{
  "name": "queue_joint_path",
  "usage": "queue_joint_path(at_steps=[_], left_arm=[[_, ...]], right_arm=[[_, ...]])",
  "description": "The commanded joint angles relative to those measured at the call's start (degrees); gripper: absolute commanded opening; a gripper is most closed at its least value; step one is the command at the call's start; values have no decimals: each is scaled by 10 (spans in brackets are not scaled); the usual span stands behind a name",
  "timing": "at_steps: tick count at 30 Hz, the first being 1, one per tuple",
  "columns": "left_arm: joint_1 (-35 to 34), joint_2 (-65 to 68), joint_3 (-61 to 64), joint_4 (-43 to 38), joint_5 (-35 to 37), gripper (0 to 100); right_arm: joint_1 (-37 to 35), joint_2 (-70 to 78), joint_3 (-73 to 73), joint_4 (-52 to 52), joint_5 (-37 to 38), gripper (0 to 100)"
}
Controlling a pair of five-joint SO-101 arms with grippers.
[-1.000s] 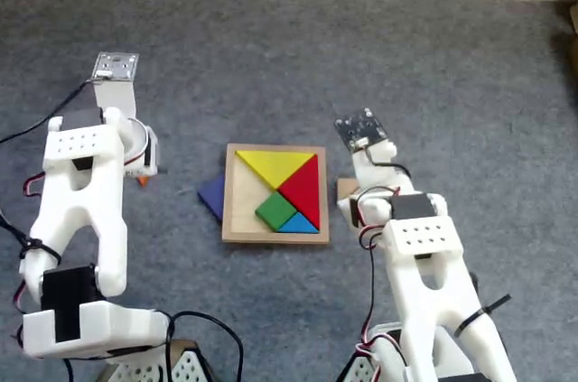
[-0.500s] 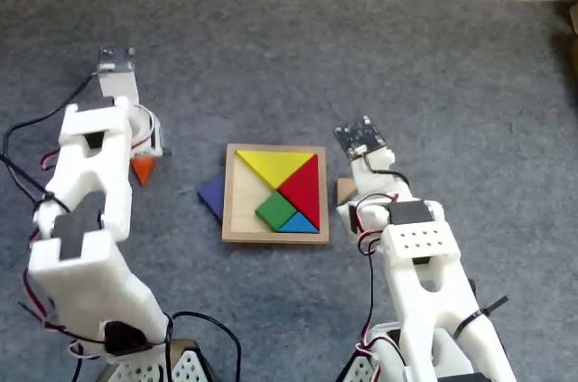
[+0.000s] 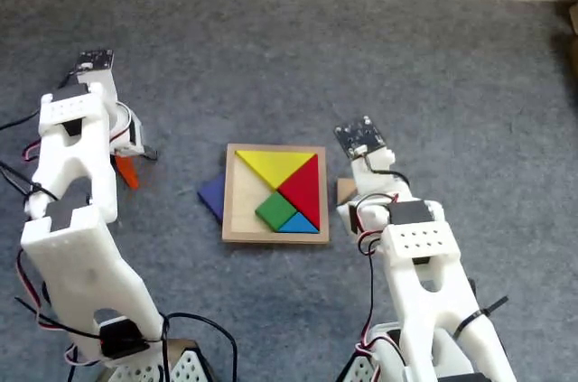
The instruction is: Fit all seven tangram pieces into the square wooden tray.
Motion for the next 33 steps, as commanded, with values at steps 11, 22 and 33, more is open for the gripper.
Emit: queue_joint_path(at_steps=[11,22,33], left_arm=[[-19,-59,-3,10,-10,2],[153,-203,-3,103,34,4],[340,-227,-2,94,161,4]], right_arm=[[4,-22,-5,-9,-5,31],[4,-22,-5,-9,-5,31],[7,-22,-5,-9,-5,31]])
